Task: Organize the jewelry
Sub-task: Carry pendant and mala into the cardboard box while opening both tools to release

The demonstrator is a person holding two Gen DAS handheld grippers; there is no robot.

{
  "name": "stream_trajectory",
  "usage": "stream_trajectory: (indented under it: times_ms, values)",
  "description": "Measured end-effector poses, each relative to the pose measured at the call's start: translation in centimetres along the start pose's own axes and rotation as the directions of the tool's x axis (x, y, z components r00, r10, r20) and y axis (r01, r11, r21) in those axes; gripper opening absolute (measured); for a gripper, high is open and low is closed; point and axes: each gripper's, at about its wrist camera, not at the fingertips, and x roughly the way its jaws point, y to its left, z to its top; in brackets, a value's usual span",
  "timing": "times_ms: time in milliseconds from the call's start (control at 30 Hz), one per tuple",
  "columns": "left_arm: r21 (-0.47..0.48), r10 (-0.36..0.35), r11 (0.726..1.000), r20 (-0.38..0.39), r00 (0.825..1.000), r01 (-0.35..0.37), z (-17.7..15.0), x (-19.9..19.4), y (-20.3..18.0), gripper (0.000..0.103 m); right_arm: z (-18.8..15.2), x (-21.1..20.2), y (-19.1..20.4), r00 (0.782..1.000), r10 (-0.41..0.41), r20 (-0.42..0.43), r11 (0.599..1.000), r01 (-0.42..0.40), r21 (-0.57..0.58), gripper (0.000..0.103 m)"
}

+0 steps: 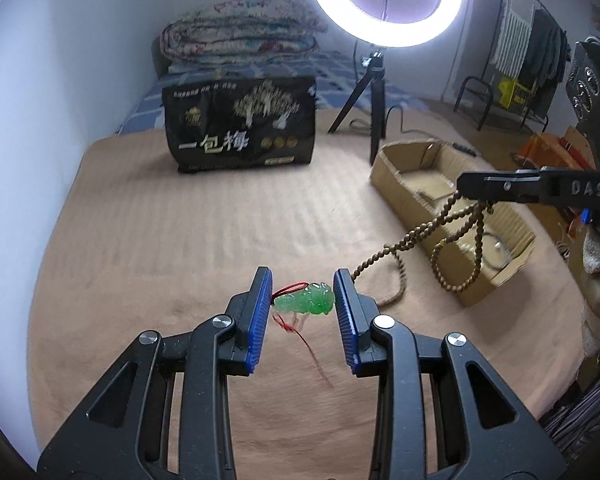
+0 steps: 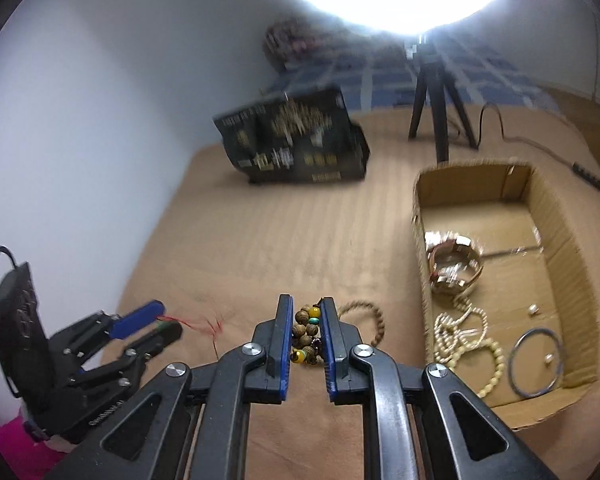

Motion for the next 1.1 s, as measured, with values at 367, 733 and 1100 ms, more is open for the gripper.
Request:
stream_trajectory:
  times_ms: [367,733,1100]
  values:
    - [-0.01,-0.05,0.999,0.089,0.995,0.051,2.8,-2.1,-3.5,0.031,2.4,-6.9,-0.4,0.983,0.068,0.168,0.997,-0.064,-0.029,0.011]
    - [0.021,-0.122,0.992,0.122,0.985,0.121,6.2,-1.3,-7.9,0.031,5.6,-11.9,-3.3,0.955,0.054,0.291,0.999,-0.053,-0.013,0.011]
    - [0.039,-0.158,0.987,0.117,0.981,0.154,10.5,3.5,-11.5,0.031,6.4,-11.9,-8.6,0.958,-0.008,0.287,1.0,0.002,0.023,0.011]
